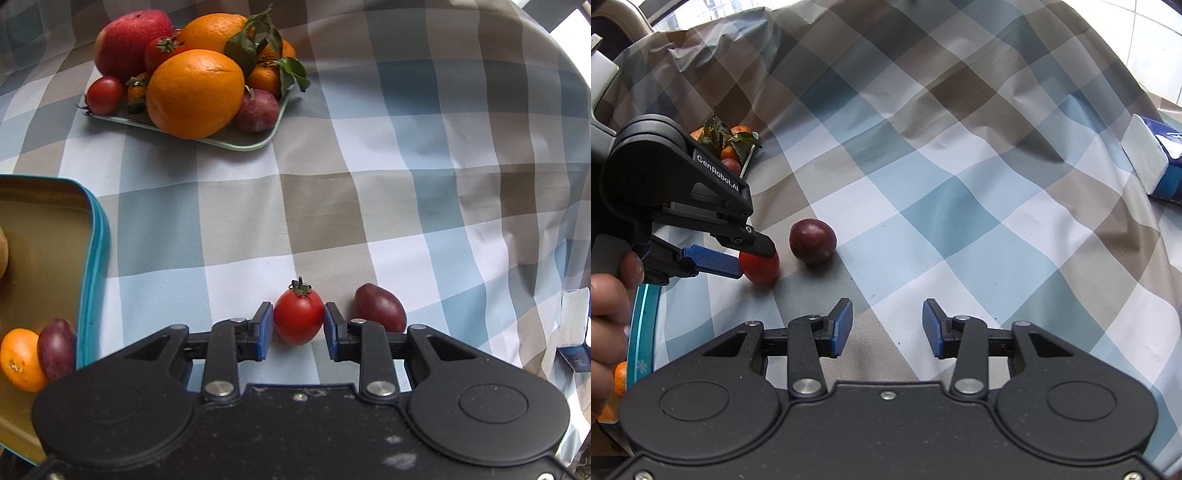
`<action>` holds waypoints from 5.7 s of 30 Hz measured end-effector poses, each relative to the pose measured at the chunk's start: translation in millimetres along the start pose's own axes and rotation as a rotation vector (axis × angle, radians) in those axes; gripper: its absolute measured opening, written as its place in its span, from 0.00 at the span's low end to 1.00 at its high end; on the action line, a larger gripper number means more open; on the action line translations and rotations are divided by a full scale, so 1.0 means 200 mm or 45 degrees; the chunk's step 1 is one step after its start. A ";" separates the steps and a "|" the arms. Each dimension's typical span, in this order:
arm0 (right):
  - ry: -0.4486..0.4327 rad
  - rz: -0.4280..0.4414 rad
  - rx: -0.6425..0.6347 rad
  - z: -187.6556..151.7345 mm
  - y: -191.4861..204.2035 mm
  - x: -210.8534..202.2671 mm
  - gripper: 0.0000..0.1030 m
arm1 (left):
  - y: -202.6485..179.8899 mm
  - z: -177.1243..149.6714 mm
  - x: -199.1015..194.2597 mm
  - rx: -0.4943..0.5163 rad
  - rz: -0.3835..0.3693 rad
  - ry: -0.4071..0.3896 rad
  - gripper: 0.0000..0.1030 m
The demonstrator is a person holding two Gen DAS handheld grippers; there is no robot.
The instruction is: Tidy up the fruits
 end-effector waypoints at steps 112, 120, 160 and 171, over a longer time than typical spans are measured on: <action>0.035 0.384 -0.483 0.08 1.48 0.25 0.45 | 1.50 0.16 -0.49 -0.281 0.525 -0.357 0.37; 0.060 0.392 -0.463 0.06 1.45 0.25 0.45 | 1.49 0.16 -0.49 -0.258 0.555 -0.364 0.37; 0.095 0.223 -0.309 -0.04 0.89 -0.08 0.45 | 1.06 -0.27 -0.53 -0.023 0.502 -0.266 0.38; 0.088 0.233 -0.331 -0.08 0.81 -0.20 0.45 | 0.97 -0.37 -0.54 -0.029 0.454 -0.254 0.39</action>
Point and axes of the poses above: each gripper's, at about its wrist camera, not at the fingertips, and x roughly the way its jaws point, y to its left, z to its top, the point moved 10 cm from there along x, roughly the way its jaws point, and after that the axes turned 10 degrees about z, right-handed, at the moved point
